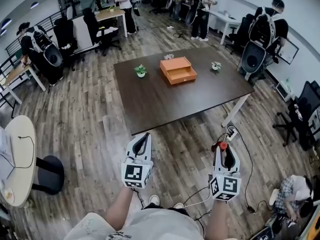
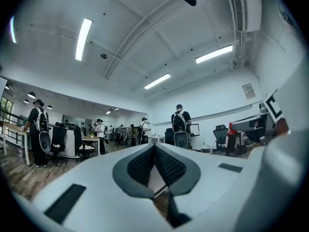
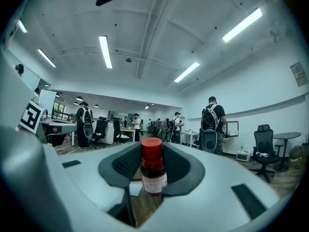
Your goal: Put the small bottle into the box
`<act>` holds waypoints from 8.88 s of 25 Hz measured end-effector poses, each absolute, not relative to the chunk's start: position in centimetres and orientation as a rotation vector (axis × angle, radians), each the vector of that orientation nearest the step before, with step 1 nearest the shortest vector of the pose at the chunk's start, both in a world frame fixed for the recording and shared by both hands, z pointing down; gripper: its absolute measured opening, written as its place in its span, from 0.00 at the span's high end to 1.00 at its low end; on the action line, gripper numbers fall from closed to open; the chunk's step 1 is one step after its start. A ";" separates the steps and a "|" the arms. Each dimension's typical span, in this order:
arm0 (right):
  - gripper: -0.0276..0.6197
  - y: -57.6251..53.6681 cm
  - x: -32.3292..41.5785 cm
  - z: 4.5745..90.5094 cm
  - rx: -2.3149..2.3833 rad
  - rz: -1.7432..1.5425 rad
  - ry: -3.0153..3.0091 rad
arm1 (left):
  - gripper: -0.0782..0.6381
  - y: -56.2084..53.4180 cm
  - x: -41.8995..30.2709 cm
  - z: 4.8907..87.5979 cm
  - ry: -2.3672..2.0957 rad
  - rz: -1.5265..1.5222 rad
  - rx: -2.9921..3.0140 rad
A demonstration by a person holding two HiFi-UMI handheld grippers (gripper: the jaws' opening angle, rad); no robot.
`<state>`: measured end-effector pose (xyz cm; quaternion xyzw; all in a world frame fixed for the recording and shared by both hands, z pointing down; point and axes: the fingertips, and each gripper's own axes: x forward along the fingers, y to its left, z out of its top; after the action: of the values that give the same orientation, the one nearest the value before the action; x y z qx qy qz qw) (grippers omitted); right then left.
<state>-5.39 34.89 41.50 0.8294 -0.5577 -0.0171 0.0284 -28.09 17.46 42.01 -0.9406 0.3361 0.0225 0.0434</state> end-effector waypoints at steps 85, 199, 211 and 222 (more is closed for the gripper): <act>0.75 13.3 25.9 44.5 2.540 0.017 -1.840 | 0.89 -3.0 2.0 45.8 1.158 -0.072 -2.874; 0.75 -35.2 20.4 63.2 1.487 0.309 -2.275 | 0.89 -31.4 2.7 56.5 1.804 -0.375 -2.785; 0.75 -33.7 21.3 63.6 1.529 0.329 -2.268 | 0.89 -30.9 3.8 56.7 1.763 -0.368 -2.825; 0.72 -33.5 21.3 63.5 1.516 0.354 -2.307 | 0.89 -30.5 3.8 56.1 1.749 -0.363 -2.812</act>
<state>21.26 -33.50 63.51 0.5361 -0.8156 0.1252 0.1784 3.81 -30.51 56.06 -0.8403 0.5226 -0.1085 -0.0950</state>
